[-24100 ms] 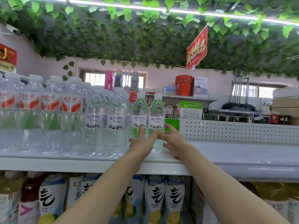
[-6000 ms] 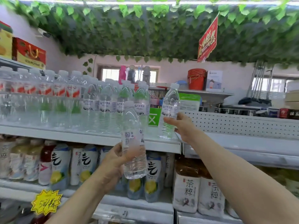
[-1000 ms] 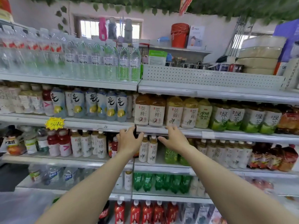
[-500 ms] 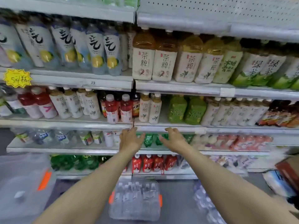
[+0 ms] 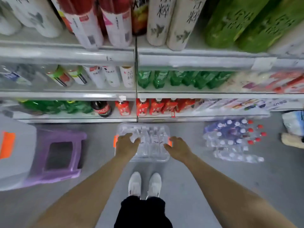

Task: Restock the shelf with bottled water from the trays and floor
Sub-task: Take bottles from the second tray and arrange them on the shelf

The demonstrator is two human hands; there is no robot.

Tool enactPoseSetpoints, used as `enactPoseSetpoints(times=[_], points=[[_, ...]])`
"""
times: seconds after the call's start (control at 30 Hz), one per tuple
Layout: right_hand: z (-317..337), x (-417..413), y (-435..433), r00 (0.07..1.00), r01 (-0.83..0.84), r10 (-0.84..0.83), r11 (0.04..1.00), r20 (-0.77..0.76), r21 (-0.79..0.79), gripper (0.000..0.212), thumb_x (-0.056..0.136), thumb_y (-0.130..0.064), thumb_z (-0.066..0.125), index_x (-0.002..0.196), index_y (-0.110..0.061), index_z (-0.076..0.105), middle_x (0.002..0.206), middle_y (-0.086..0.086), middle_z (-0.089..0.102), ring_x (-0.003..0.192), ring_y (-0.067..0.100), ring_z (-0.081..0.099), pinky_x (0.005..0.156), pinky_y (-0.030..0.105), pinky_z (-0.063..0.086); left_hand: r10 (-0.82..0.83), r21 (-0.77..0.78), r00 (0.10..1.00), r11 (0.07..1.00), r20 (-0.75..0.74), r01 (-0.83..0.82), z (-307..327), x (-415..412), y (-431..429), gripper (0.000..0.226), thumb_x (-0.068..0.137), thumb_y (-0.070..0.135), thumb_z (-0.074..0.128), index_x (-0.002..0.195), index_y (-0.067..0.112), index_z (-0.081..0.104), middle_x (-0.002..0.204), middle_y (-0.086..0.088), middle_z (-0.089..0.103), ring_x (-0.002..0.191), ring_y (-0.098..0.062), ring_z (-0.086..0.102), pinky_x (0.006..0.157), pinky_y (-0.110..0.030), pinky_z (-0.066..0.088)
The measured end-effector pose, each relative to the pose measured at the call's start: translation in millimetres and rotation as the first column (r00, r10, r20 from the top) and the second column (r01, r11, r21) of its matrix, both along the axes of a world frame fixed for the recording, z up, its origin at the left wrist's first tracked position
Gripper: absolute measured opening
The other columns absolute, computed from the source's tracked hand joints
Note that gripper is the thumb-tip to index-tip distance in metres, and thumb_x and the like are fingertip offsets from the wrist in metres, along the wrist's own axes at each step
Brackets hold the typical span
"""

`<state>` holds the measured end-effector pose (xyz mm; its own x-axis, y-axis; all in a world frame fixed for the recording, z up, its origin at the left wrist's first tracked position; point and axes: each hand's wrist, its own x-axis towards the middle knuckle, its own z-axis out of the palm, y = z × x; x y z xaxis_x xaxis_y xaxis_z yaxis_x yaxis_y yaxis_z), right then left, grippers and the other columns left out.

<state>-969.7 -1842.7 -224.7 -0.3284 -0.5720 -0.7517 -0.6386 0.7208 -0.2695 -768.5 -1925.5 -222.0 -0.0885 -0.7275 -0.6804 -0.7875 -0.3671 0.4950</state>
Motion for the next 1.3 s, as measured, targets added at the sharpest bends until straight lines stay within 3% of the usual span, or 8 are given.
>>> enactPoseSetpoints(times=[0.23, 0.4, 0.53, 0.63, 0.83, 0.97, 1.13, 1.3], points=[[-159, 12, -4, 0.994, 0.024, -0.036, 0.993, 0.104, 0.112, 0.058, 0.103, -0.043, 0.052, 0.151, -0.011, 0.044, 0.151, 0.012, 0.049, 0.139, 0.028, 0.046, 0.108, 0.031, 0.038, 0.099, 0.125, 0.994, 0.987, 0.044, -0.104, -160, -5, 4, 0.054, 0.095, 0.041, 0.061, 0.141, 0.015, 0.052, 0.143, -0.016, 0.05, 0.126, -0.032, 0.054, 0.103, -0.035, 0.041], [-266, 39, -24, 0.97, 0.092, -0.11, 0.991, 0.217, 0.095, 0.043, 0.104, -0.041, 0.05, 0.138, -0.015, 0.049, 0.137, 0.011, 0.056, 0.122, 0.026, 0.056, 0.09, 0.025, 0.04, 0.168, 0.199, 0.984, 0.964, 0.062, -0.177, -269, -3, 5, 0.053, 0.1, 0.043, 0.053, 0.145, 0.015, 0.048, 0.151, -0.009, 0.046, 0.135, -0.029, 0.046, 0.108, -0.031, 0.035], [-329, 64, -32, 0.927, 0.236, -0.247, 0.969, 0.284, 0.07, 0.069, 0.103, -0.039, 0.054, 0.159, -0.009, 0.026, 0.163, 0.01, 0.034, 0.148, 0.025, 0.035, 0.117, 0.031, 0.028, 0.192, 0.184, 0.979, 0.962, 0.064, -0.201, -329, 6, 11, 0.053, 0.099, 0.045, 0.055, 0.144, 0.017, 0.049, 0.149, -0.008, 0.049, 0.134, -0.028, 0.047, 0.114, -0.04, 0.035], [-367, 74, -31, 0.911, 0.305, -0.313, 0.95, 0.267, 0.073, 0.073, 0.103, -0.039, 0.054, 0.161, -0.008, 0.02, 0.165, 0.01, 0.029, 0.151, 0.027, 0.029, 0.119, 0.031, 0.023, 0.169, 0.157, 0.985, 0.973, 0.027, -0.171, -362, 11, 9, 0.051, 0.1, 0.043, 0.054, 0.145, 0.019, 0.048, 0.15, -0.004, 0.049, 0.137, -0.024, 0.045, 0.116, -0.039, 0.032], [-408, 82, -25, 0.877, 0.419, -0.416, 0.907, 0.242, 0.041, 0.073, 0.097, -0.034, 0.066, 0.157, -0.01, 0.031, 0.158, 0.008, 0.042, 0.145, 0.026, 0.04, 0.119, 0.036, 0.031, 0.118, 0.233, 0.993, 0.965, 0.012, -0.118, -403, 14, 6, 0.067, 0.101, 0.049, 0.046, 0.157, 0.017, 0.025, 0.161, -0.005, 0.031, 0.146, -0.028, 0.032, 0.115, -0.036, 0.026], [-414, 84, -28, 0.8, 0.55, -0.544, 0.834, 0.254, 0.054, 0.067, 0.078, -0.029, 0.086, 0.133, -0.012, 0.051, 0.129, 0.006, 0.063, 0.118, 0.025, 0.063, 0.103, 0.039, 0.051, 0.237, 0.286, 0.972, 0.931, -0.008, -0.225, -411, 20, -3, 0.074, 0.096, 0.051, 0.057, 0.153, 0.009, 0.035, 0.158, -0.008, 0.036, 0.144, -0.027, 0.035, 0.111, -0.033, 0.029], [-431, 84, -34, 0.776, 0.545, -0.551, 0.831, 0.307, 0.114, 0.103, 0.027, -0.059, 0.083, 0.12, -0.021, 0.064, 0.12, 0.005, 0.065, 0.106, 0.024, 0.067, 0.1, 0.042, 0.055, 0.269, 0.427, 0.963, 0.873, -0.016, -0.237, -411, 32, -21, 0.065, 0.08, 0.045, 0.08, 0.134, 0.017, 0.057, 0.127, 0.007, 0.055, 0.116, -0.018, 0.052, 0.098, -0.031, 0.037], [-404, 80, -38, 0.698, 0.553, -0.589, 0.805, 0.408, 0.216, 0.092, 0.048, -0.037, 0.09, 0.134, -0.022, 0.06, 0.125, 0.002, 0.069, 0.114, 0.025, 0.066, 0.105, 0.047, 0.05, 0.41, 0.546, 0.911, 0.774, -0.047, -0.32, -391, 43, -21, 0.052, 0.072, 0.045, 0.084, 0.113, 0.018, 0.065, 0.114, 0.002, 0.071, 0.107, -0.022, 0.063, 0.094, -0.036, 0.047]])
